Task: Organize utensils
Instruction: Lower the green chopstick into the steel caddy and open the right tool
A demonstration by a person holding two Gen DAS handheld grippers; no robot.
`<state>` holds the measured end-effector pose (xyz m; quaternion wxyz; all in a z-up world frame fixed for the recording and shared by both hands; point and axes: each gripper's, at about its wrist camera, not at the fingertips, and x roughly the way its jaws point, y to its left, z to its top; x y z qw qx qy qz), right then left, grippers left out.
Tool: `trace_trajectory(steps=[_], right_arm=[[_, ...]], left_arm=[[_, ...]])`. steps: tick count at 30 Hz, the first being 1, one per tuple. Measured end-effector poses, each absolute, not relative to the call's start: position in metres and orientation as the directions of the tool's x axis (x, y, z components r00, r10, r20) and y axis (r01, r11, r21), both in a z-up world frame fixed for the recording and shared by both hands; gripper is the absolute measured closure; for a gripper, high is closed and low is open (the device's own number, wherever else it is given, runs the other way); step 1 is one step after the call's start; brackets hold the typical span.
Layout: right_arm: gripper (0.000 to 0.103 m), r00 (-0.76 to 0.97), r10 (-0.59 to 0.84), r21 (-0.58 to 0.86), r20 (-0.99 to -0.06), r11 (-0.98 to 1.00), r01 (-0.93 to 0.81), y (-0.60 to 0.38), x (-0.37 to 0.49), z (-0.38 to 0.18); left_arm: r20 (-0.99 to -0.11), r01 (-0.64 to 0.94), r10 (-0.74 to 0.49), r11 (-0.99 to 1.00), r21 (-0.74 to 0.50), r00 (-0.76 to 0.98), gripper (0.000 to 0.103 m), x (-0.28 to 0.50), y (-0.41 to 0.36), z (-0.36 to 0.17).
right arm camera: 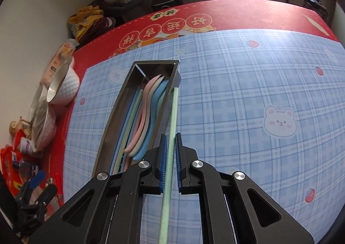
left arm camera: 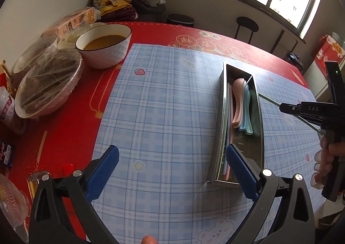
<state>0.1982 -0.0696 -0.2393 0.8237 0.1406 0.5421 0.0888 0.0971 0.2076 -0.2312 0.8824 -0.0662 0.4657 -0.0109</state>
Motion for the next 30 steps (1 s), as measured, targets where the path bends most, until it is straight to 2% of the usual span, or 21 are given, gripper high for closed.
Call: trace_trajectory(steps=[7,14,30], right_arm=[[0.097,0.467,0.327,0.439,-0.822,0.886,0.151,-0.096,0.198,-0.229],[0.097,0.461,0.404,0.515,-0.79,0.845,0.143,-0.063,0.203,-0.223],[0.097,0.342,0.408,0.48,-0.847,0.862,0.161,0.006,0.214,-0.266]], left_arm=[[-0.826,-0.062,-0.082,0.988,-0.14,0.558,0.006,0.1,0.222,-0.238],[-0.821,-0.057,-0.087,0.988,-0.144,0.564,0.006,0.104,0.23,-0.235],[-0.82,-0.12,-0.03,0.986,-0.12,0.572,0.006,0.088,0.259,-0.222]])
